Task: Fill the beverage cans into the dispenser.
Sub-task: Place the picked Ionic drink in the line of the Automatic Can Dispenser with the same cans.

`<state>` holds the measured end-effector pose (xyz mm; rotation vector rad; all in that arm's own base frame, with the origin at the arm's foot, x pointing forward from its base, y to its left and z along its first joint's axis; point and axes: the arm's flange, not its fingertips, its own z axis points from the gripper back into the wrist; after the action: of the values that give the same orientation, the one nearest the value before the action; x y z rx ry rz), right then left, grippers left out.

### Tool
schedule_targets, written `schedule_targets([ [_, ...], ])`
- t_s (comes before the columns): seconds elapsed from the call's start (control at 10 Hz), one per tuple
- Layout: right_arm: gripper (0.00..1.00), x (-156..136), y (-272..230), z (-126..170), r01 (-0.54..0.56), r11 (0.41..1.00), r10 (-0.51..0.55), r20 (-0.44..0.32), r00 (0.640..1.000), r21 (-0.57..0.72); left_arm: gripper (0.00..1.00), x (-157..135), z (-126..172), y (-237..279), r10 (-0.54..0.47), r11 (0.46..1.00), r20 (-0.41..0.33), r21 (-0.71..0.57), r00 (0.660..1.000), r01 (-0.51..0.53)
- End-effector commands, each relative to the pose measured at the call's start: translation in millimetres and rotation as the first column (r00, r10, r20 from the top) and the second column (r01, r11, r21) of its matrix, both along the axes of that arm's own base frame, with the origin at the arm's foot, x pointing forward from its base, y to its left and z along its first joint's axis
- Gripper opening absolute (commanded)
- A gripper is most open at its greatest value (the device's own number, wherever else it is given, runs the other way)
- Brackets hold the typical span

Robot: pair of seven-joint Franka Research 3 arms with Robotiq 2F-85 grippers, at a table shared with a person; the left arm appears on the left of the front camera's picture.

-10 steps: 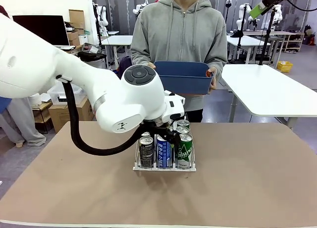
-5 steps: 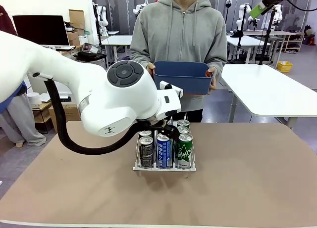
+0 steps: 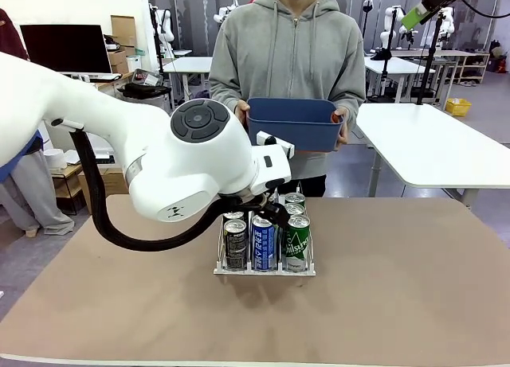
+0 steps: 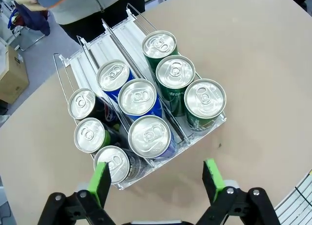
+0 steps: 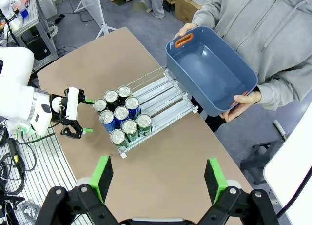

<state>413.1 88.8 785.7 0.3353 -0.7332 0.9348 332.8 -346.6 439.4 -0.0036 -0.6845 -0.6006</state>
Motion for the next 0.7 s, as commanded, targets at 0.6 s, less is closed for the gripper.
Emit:
schedule_targets([
  [0.6, 1.0, -2.4, -0.3, -1.4, -0.007, 1.0, 0.007, -0.002, 1.0, -0.004, 1.0, 2.9, 1.7, -0.6, 0.004, 1.0, -0.001, 0.008, 1.0, -0.004],
])
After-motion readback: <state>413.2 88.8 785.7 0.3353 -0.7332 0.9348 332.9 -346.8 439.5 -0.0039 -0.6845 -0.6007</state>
